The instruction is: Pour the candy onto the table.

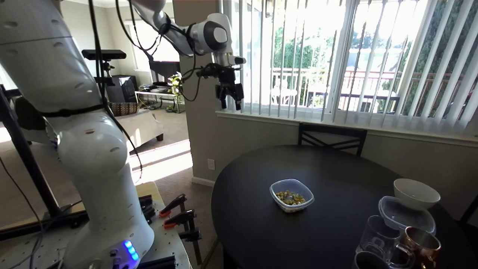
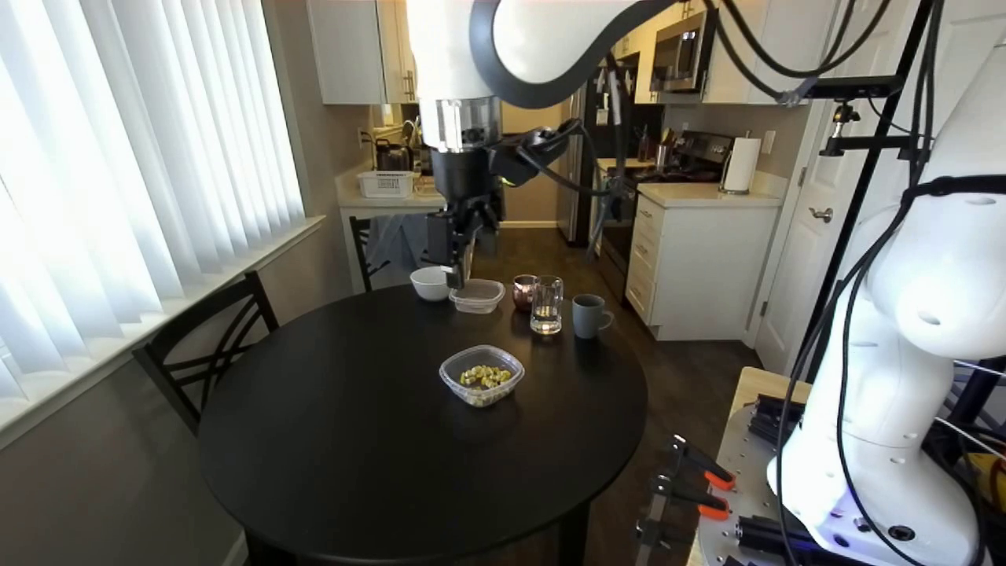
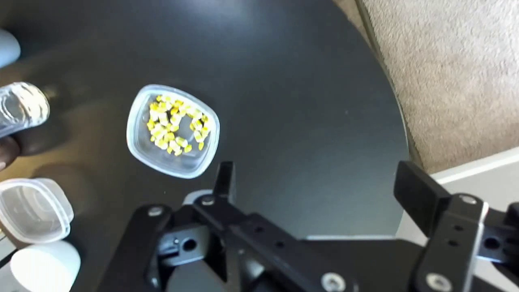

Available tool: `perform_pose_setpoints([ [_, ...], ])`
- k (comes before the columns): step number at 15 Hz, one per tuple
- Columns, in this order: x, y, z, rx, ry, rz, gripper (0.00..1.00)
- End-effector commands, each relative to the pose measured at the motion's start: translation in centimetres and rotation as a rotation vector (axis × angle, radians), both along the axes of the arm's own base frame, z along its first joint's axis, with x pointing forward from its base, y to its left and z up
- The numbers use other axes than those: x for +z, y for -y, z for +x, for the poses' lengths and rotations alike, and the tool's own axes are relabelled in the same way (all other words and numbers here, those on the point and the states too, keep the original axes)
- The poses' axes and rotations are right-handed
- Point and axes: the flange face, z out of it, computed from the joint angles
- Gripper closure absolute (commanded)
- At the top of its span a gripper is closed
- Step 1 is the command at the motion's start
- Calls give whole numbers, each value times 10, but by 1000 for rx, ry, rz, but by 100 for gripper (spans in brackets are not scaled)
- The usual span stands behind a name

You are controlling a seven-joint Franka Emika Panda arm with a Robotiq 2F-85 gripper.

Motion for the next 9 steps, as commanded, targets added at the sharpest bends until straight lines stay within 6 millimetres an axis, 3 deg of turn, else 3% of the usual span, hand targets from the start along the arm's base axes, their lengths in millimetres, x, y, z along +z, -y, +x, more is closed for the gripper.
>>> perform_pose_setpoints([
  [1, -20, -5, 64, 1, 178, -67, 0],
  [2, -27, 0, 78, -5, 225, -97, 0],
  [5, -58, 44, 114, -99, 250, -186, 0],
  [7, -84, 70, 131, -161, 195, -209, 0],
  [9, -108, 81, 140, -179, 124, -190, 0],
])
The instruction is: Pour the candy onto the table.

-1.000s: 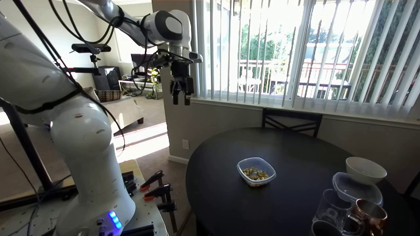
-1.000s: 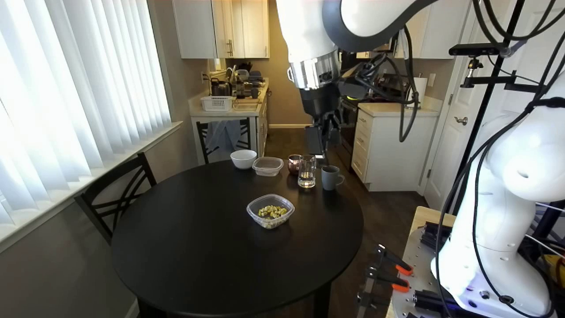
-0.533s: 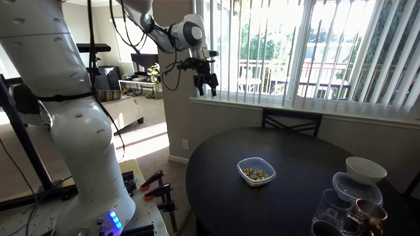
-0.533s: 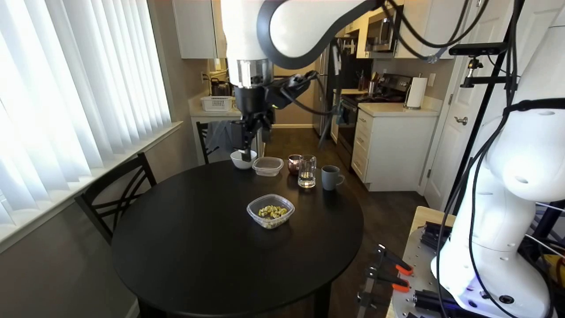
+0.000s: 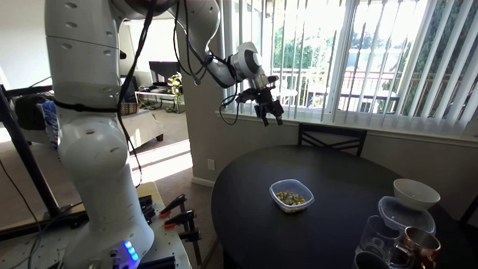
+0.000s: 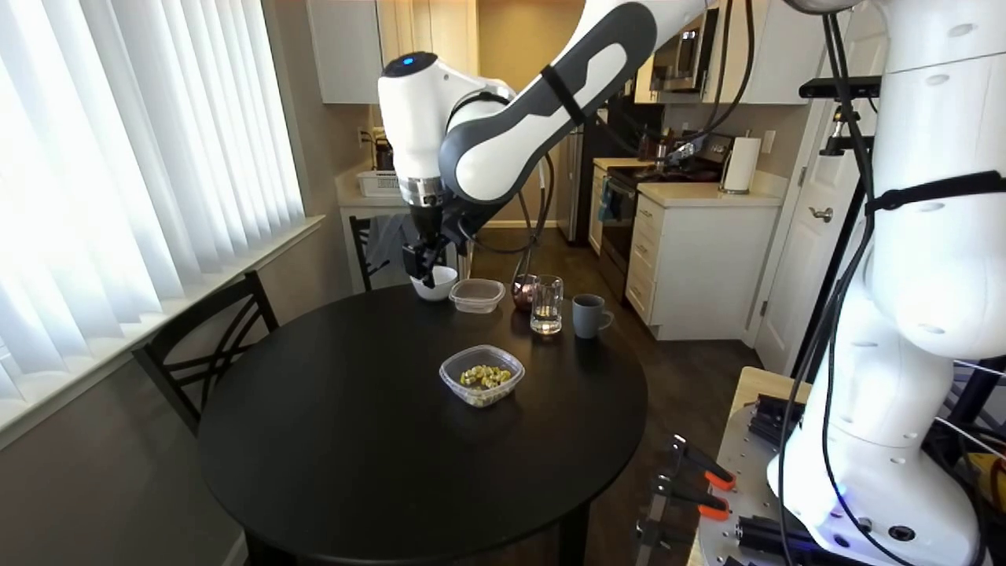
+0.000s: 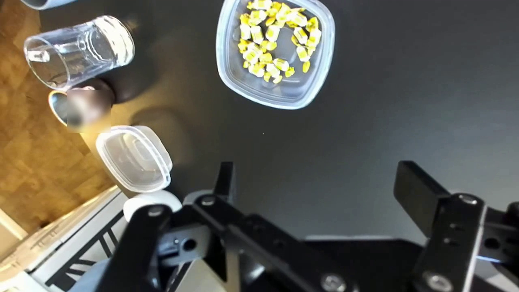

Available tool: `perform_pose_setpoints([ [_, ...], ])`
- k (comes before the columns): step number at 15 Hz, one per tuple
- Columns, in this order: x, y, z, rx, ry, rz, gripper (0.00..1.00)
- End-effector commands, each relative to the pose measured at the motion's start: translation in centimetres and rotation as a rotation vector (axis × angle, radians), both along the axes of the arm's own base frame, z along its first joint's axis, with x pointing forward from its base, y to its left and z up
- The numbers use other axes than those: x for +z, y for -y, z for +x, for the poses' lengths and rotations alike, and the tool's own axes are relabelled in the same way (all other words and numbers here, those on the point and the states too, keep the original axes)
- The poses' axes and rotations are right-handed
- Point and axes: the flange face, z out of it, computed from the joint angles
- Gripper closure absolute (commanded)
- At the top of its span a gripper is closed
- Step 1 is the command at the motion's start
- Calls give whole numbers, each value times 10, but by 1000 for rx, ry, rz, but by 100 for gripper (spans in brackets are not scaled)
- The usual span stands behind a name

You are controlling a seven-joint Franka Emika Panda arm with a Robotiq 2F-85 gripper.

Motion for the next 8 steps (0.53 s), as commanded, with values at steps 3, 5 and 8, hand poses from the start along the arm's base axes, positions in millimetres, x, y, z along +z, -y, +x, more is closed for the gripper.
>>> perform_pose_setpoints([
  [3, -62, -4, 23, -6, -188, 123, 0],
  [5, -81, -16, 29, 4, -258, 173, 0],
  [8, -87, -16, 26, -24, -252, 166, 0],
])
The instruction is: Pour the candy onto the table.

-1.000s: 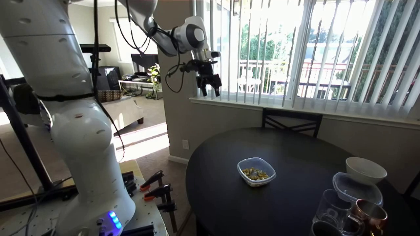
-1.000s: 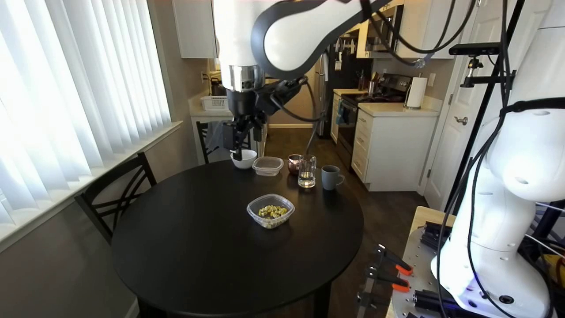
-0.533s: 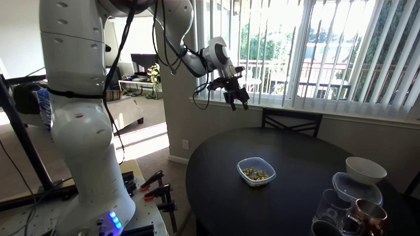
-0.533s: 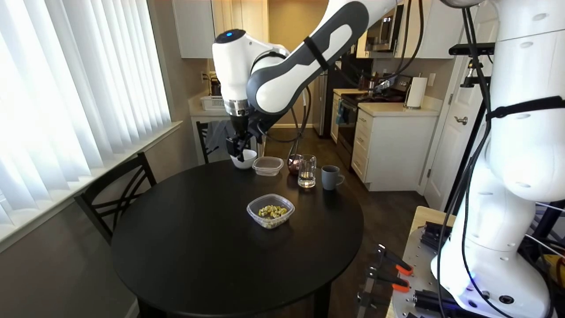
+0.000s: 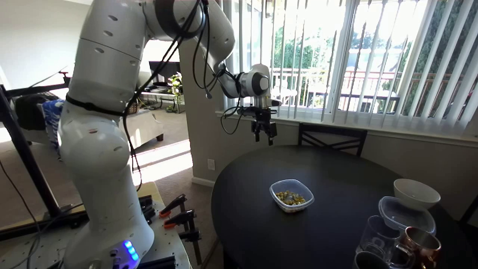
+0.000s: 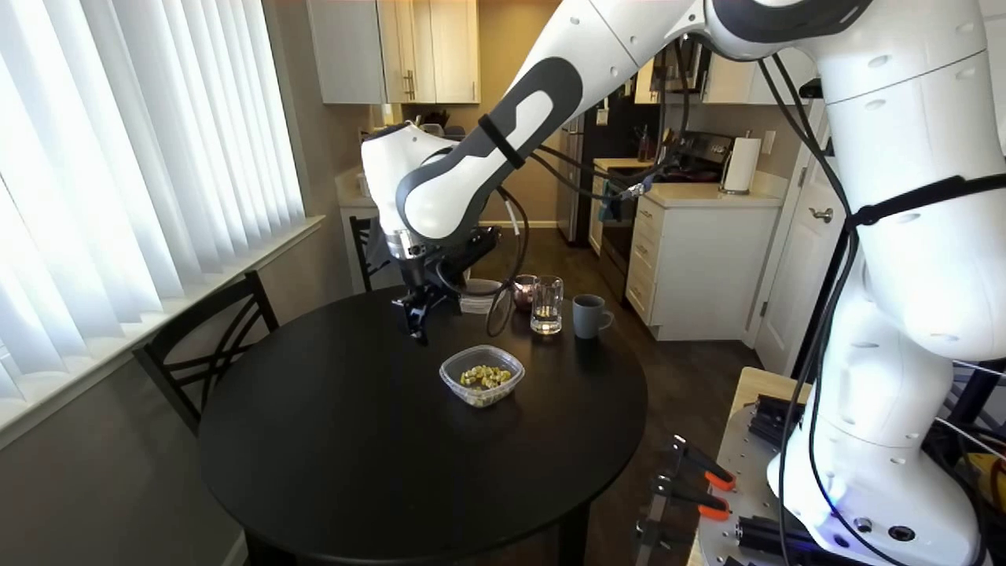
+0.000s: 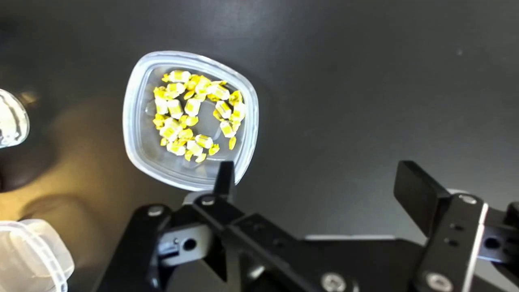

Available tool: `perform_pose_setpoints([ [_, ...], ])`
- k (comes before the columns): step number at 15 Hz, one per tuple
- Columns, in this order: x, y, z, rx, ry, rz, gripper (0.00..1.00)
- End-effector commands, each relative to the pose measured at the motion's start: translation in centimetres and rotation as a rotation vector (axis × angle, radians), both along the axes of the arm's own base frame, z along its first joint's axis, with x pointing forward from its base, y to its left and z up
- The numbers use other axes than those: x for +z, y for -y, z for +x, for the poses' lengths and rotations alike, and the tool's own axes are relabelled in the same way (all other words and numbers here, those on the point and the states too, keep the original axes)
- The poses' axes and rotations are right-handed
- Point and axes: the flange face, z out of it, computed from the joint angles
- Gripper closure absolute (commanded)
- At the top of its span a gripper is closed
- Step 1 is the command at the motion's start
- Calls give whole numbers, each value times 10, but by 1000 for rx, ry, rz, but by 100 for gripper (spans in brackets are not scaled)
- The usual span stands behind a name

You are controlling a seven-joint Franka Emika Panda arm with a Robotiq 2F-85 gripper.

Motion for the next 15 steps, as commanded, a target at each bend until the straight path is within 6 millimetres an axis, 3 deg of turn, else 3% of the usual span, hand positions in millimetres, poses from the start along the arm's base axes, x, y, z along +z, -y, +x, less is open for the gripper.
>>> perform_pose_setpoints([
  [1, -3, -3, 3, 1, -6, 0, 0],
  [7, -5, -2, 2, 18, -5, -12, 0],
  [11, -35, 1, 21, 43, -70, 3, 0],
  [15, -74, 18, 44, 32, -115, 9, 0],
])
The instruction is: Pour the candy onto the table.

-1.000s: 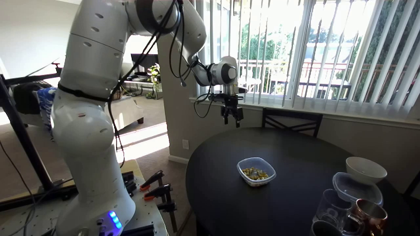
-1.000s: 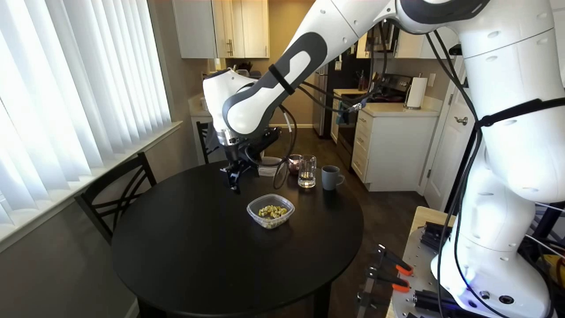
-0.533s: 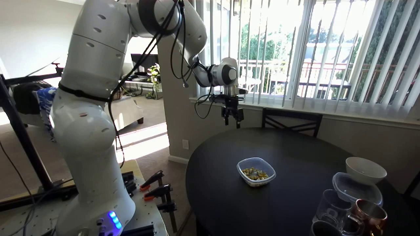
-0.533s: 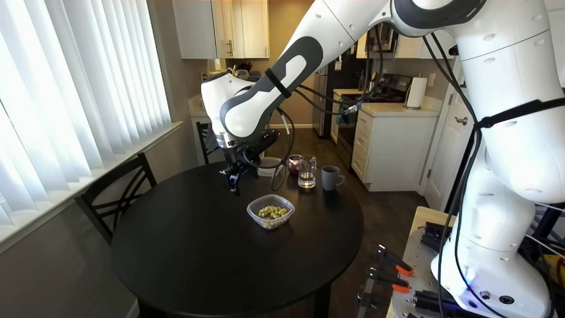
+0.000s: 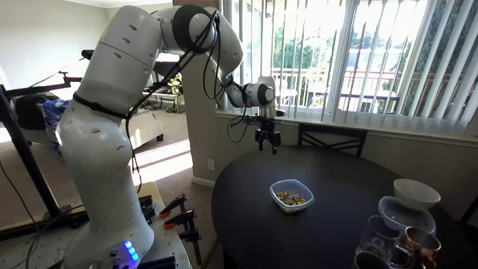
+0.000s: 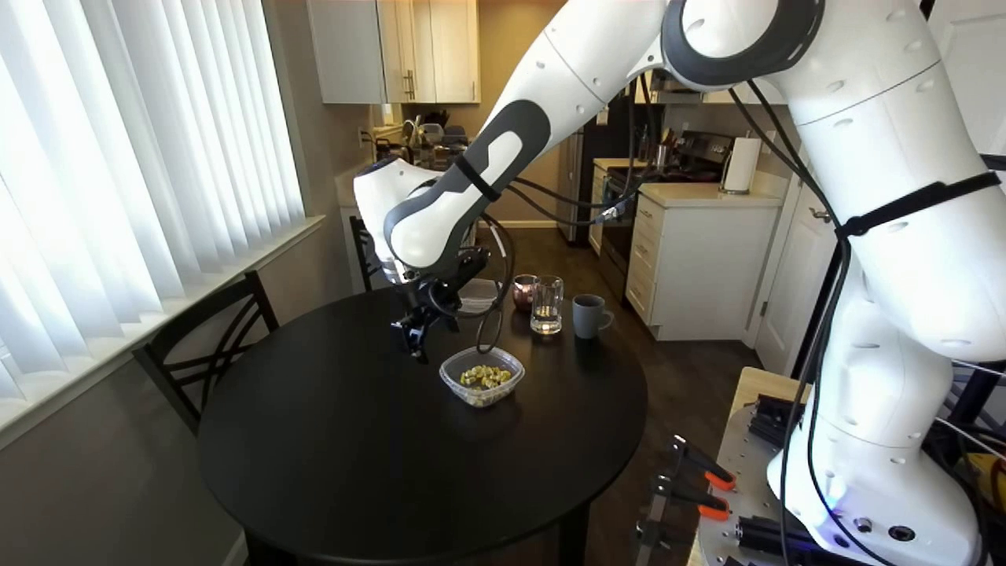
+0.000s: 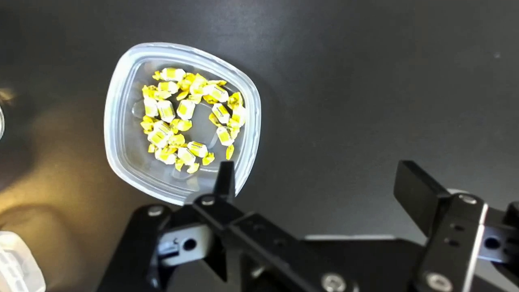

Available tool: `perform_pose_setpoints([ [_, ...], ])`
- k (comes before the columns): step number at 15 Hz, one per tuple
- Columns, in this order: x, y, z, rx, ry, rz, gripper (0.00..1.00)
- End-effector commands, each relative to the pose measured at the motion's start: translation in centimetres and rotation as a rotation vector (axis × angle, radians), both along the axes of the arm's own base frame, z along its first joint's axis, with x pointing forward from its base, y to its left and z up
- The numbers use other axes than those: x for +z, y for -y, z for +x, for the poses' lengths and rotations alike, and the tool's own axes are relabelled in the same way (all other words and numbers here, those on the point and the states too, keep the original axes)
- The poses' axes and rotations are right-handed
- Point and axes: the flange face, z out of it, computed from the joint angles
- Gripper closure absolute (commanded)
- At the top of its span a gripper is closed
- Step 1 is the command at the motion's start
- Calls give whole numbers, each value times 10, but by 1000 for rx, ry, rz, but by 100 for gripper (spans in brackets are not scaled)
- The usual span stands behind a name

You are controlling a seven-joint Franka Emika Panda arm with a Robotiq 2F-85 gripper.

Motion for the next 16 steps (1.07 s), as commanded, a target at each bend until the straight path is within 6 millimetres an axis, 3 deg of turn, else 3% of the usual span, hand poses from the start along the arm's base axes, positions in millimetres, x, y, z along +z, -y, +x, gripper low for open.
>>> perform_pose_setpoints([
  [1, -33, 17, 24, -6, -76, 28, 0],
  [8, -74, 67, 54, -126, -177, 37, 0],
  [12, -104, 84, 63, -162, -303, 55, 0],
  [16, -133, 88, 64, -189, -405, 41, 0],
])
